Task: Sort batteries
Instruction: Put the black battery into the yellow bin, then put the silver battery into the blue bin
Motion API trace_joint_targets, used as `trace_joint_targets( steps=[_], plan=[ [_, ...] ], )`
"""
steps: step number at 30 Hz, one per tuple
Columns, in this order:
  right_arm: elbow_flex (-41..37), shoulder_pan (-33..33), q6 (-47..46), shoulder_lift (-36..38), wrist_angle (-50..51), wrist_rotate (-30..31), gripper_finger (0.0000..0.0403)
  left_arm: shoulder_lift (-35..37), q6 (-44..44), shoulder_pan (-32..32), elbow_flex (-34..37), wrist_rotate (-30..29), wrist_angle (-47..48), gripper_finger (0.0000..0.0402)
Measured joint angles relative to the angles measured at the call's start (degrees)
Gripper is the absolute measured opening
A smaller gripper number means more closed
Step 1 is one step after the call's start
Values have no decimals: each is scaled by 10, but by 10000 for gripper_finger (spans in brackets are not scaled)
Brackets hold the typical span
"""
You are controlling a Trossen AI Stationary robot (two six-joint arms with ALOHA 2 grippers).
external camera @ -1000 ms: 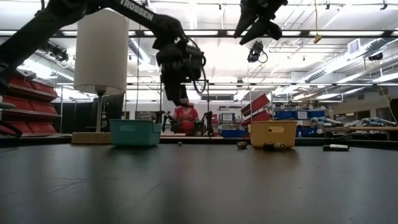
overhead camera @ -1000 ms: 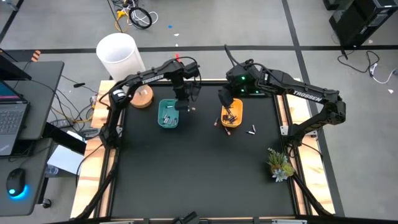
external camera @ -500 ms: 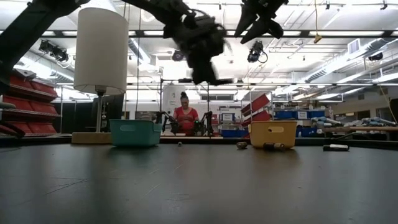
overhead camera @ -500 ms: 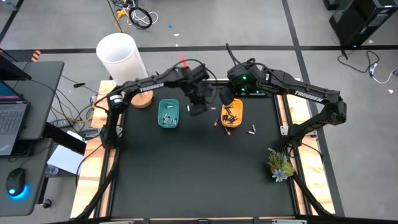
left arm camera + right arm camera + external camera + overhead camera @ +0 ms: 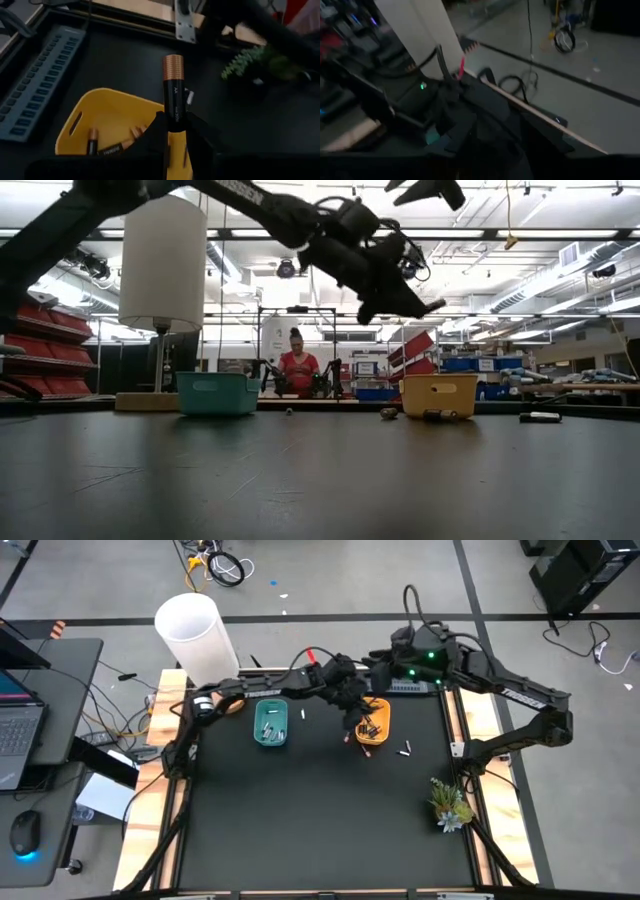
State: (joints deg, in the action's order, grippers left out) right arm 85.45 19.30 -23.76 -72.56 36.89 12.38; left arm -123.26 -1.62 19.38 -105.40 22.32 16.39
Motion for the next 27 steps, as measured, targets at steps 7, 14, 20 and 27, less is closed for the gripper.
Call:
trace_joint_targets(
  steps=[7,14,20,27],
  plan=[
    [-1,0,10,7,42,-6,158,-54,-3,-8,1,-4,-19,87],
    [-1,1,16,8,73,-19,158,-67,-14,-16,-1,1,-21,158],
    [-1,-5,15,27,286,-74,158,-34,5,-3,-26,-8,151,172],
    [-58,-25,12,15,403,-104,158,32,91,-3,-3,-81,228,145]
  ],
)
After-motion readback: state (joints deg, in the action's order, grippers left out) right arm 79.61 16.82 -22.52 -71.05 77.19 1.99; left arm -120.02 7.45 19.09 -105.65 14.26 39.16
